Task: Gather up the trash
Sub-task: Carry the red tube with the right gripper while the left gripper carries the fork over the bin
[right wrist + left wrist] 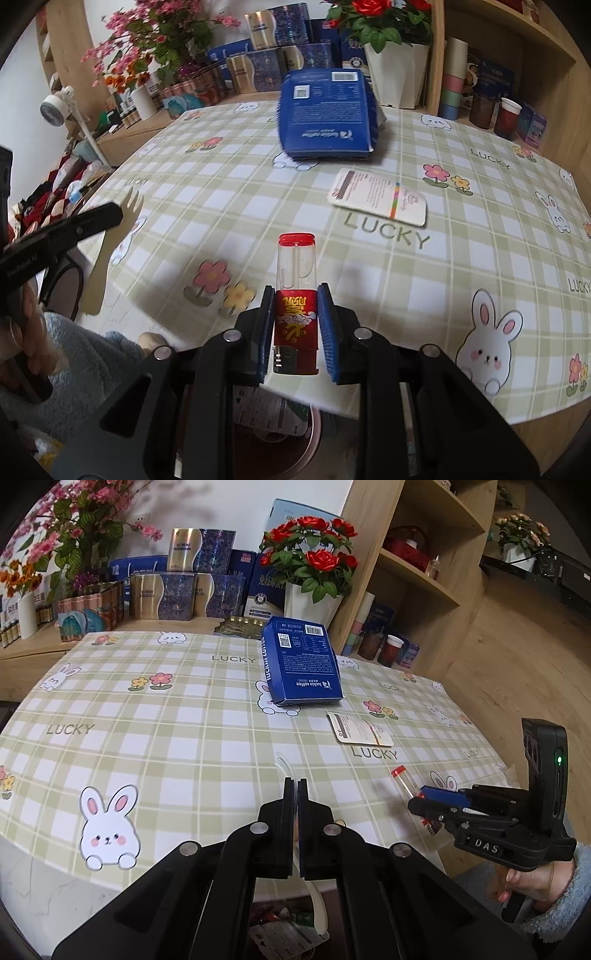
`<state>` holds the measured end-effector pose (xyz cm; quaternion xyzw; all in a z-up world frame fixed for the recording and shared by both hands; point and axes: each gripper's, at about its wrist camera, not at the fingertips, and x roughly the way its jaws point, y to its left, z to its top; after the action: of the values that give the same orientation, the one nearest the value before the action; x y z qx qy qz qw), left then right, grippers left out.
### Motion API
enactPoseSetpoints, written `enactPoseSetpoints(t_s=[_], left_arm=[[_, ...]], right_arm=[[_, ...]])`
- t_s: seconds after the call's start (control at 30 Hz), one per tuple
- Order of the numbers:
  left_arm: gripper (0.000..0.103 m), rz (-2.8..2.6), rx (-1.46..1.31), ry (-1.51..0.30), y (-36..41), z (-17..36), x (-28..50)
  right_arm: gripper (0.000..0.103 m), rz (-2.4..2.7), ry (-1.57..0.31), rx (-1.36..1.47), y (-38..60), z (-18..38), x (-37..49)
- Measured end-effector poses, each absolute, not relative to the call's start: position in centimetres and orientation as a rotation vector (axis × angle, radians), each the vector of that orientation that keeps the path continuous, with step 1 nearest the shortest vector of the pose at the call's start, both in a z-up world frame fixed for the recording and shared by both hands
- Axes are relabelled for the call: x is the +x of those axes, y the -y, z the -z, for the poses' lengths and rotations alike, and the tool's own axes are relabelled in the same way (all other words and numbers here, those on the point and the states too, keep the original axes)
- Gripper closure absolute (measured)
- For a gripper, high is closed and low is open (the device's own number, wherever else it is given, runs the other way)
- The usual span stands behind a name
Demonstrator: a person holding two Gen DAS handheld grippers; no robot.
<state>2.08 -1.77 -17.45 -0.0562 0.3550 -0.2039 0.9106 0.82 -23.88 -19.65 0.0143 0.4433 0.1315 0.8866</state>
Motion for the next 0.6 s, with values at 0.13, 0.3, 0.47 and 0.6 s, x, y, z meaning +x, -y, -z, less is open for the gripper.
enactPoseSetpoints(t_s=[0.13,0.3,0.47,0.6], left_arm=[[0.101,0.42,-0.11,-0.729,1.2,17.4,0.1],[0.101,0.415,-0.112,-0.721,0.5,17.3,-2.0],[0.101,0.408,-0.117,-0.707,-0.3,17.1,-3.8],[0.101,0.407,-0.115,-0.7,-0.8,17.1,-5.0]], right_arm=[[0.077,-0.283,-0.929,0.025,23.2,20.1,-1.0],[0.077,-0.3,-0.947,0.023,22.4,20.9,-3.3],[0.077,-0.33,-0.969,0.001,21.3,21.8,-5.5],[0.077,-0.36,-0.991,-0.027,20.1,22.7,-7.0]])
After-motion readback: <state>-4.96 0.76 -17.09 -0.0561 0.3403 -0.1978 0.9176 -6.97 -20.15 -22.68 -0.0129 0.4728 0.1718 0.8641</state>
